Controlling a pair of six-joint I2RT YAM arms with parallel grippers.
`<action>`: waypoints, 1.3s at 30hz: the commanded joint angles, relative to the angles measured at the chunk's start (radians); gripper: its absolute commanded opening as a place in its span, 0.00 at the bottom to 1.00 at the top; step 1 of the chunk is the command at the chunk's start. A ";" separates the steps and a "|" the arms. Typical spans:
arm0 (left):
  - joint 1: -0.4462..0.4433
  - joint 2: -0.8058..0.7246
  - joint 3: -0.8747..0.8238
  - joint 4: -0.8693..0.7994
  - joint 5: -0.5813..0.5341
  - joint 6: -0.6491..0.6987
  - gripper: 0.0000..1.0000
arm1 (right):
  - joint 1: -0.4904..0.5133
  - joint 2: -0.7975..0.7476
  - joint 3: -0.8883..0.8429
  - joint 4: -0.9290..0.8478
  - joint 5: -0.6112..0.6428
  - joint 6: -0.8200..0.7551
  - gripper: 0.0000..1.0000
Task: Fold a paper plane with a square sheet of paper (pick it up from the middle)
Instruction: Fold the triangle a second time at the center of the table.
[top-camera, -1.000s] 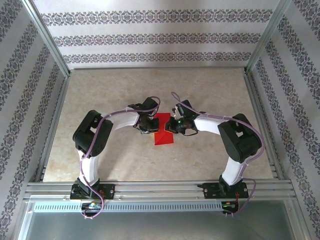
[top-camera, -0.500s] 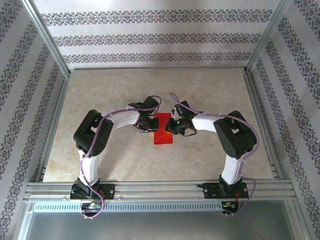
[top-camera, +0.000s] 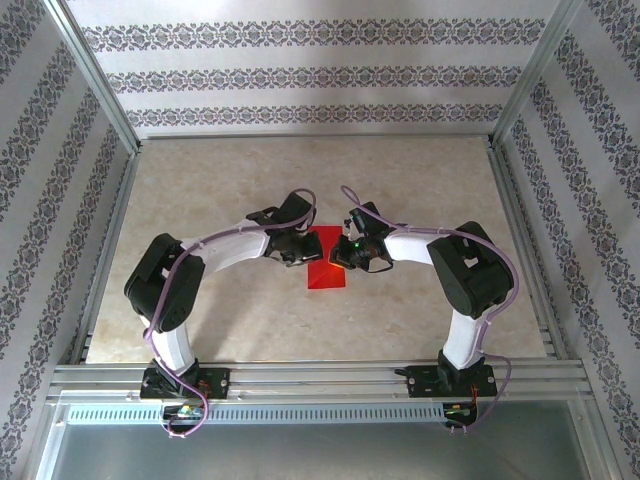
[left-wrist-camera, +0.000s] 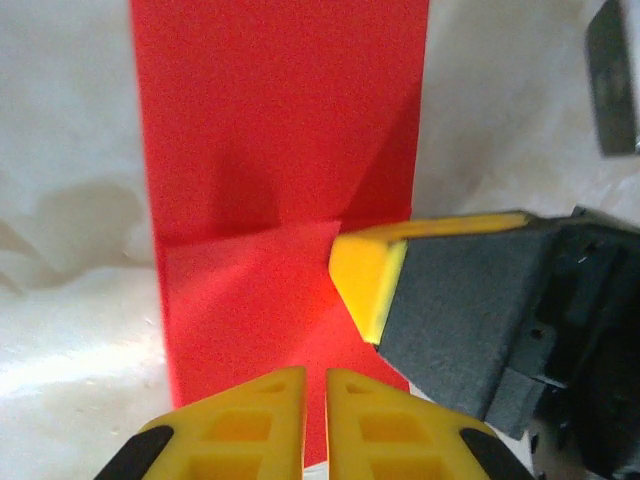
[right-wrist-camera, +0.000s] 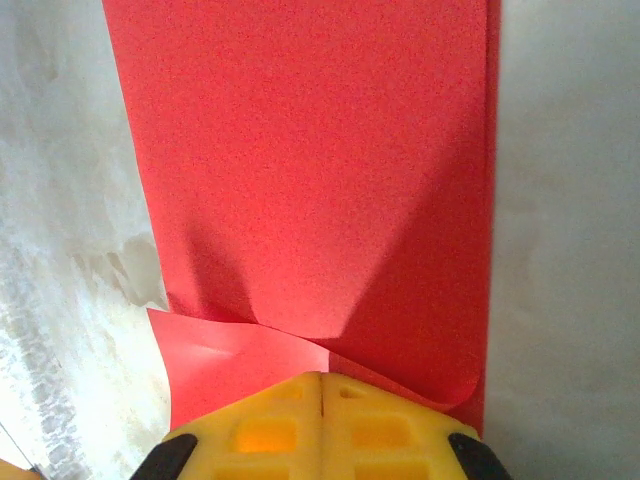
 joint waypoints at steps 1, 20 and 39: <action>-0.024 0.031 -0.027 0.047 0.046 -0.082 0.13 | -0.010 0.045 -0.037 -0.087 0.073 0.006 0.07; -0.047 0.041 -0.184 0.049 0.047 -0.102 0.12 | -0.013 0.065 -0.029 -0.108 0.079 0.004 0.07; -0.052 -0.169 -0.153 -0.060 -0.076 -0.010 0.12 | -0.018 0.074 -0.017 -0.124 0.075 -0.004 0.07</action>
